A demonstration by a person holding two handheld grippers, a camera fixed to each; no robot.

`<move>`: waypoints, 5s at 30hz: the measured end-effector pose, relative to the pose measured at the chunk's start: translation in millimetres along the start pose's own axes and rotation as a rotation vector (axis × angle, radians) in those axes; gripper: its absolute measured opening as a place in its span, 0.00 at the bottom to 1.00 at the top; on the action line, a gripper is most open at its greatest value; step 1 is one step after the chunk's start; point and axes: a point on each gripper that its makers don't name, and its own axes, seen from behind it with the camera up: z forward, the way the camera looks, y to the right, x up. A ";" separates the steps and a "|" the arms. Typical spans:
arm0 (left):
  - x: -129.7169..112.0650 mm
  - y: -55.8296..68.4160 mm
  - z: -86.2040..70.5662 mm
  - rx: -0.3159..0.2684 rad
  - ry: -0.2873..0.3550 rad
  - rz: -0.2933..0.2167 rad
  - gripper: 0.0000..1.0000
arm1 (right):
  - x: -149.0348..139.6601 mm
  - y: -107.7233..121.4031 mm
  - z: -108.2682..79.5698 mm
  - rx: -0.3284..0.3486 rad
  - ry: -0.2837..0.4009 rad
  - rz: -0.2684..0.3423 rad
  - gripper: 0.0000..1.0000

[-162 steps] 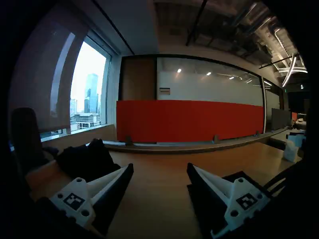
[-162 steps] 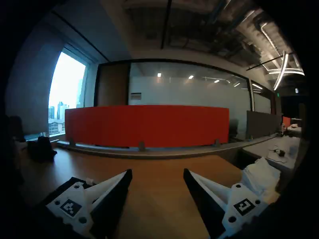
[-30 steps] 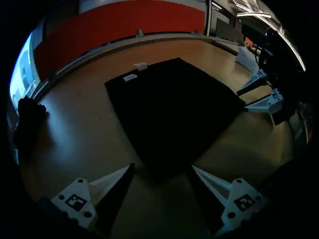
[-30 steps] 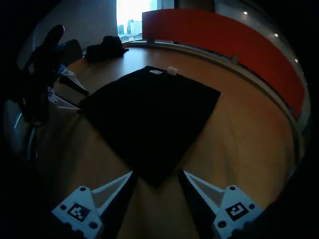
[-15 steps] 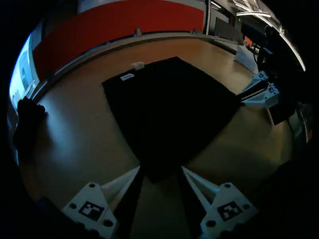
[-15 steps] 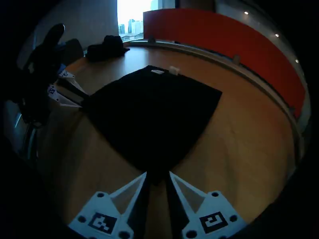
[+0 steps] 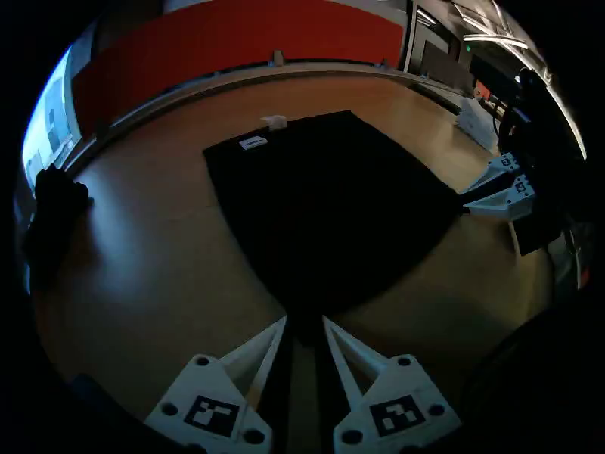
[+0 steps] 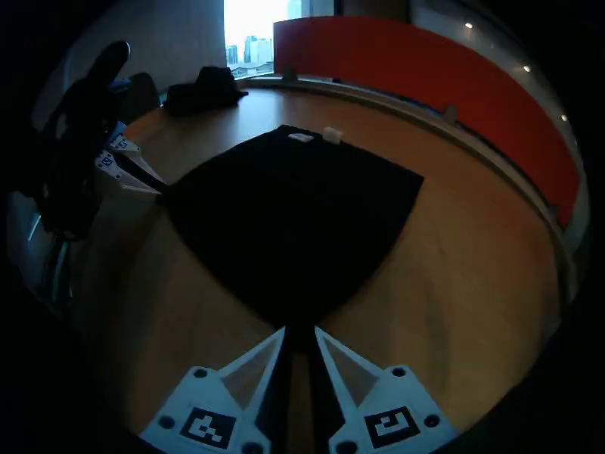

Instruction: Fold towel

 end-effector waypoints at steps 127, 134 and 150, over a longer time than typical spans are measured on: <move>84.4 -40.0 17.9 0.067 -0.029 -0.059 0.30 | 77.6 72.8 1.3 -0.078 -0.080 -0.057 0.24; 84.7 -49.9 26.3 0.103 -0.039 -0.035 0.38 | 74.6 83.4 8.5 -0.122 -0.099 -0.099 0.32; 80.3 -65.9 15.6 0.121 -0.042 -0.107 1.00 | 70.1 94.6 -2.2 -0.175 -0.116 -0.095 1.00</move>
